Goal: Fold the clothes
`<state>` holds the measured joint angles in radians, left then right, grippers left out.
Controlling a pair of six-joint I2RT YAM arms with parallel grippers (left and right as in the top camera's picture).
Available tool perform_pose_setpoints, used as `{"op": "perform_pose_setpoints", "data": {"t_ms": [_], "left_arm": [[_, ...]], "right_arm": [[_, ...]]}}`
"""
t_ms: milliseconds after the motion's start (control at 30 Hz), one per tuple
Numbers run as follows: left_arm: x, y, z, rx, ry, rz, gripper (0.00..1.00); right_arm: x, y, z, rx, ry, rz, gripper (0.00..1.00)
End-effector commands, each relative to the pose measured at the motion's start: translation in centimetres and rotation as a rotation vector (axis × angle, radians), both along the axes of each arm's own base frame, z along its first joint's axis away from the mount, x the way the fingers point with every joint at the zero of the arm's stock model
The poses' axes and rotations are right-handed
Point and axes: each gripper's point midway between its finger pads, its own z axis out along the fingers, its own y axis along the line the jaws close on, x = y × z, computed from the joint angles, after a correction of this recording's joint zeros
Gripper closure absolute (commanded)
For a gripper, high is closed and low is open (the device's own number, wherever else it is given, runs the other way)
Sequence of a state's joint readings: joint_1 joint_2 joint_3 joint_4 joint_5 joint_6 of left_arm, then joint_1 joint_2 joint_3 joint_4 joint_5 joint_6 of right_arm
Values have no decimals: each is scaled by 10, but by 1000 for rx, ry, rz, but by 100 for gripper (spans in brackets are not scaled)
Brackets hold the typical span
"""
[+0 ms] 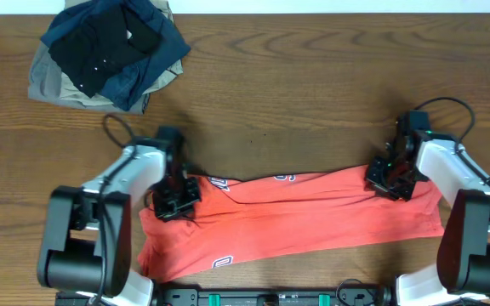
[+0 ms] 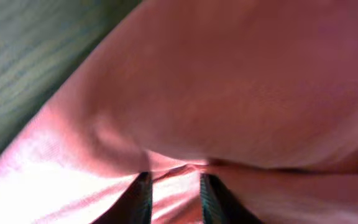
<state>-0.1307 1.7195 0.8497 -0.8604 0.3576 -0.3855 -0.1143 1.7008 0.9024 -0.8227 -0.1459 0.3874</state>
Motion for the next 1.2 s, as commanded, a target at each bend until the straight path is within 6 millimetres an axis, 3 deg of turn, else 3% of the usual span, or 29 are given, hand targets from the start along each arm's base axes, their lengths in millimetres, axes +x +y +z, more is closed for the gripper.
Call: {"op": "perform_pose_setpoints", "data": {"t_ms": [0,167,233,400,533,633,667,700,767,800,933,1167], "left_arm": [[-12,52,-20,174,49,16,94],[-11,63,-20,166,48,49,94],[-9,65,-20,166,46,62,94],[4,71,-14,166,21,91,94],[21,79,-1,166,-2,122,94],[32,82,13,163,-17,120,94],[36,83,17,162,-25,113,94],[39,83,20,161,-33,111,94],[42,83,24,161,-49,111,94],[42,83,25,161,-53,112,94],[42,83,25,162,-52,111,94],[42,83,25,162,-52,111,94]], "right_arm": [[-22,-54,-17,-191,96,-38,71],[-24,-75,-14,-189,94,-123,69],[-21,-83,-10,-187,87,-139,62],[-11,-99,8,-190,75,-185,32],[-3,-111,28,-192,71,-216,23],[-1,-115,40,-186,77,-231,23],[-1,-114,42,-174,79,-234,25],[-1,-111,43,-154,80,-234,35],[0,-97,44,-75,71,-207,89],[1,-89,44,-29,62,-181,99],[0,-56,41,118,44,-93,99],[-38,-35,15,142,159,-92,99]]}}
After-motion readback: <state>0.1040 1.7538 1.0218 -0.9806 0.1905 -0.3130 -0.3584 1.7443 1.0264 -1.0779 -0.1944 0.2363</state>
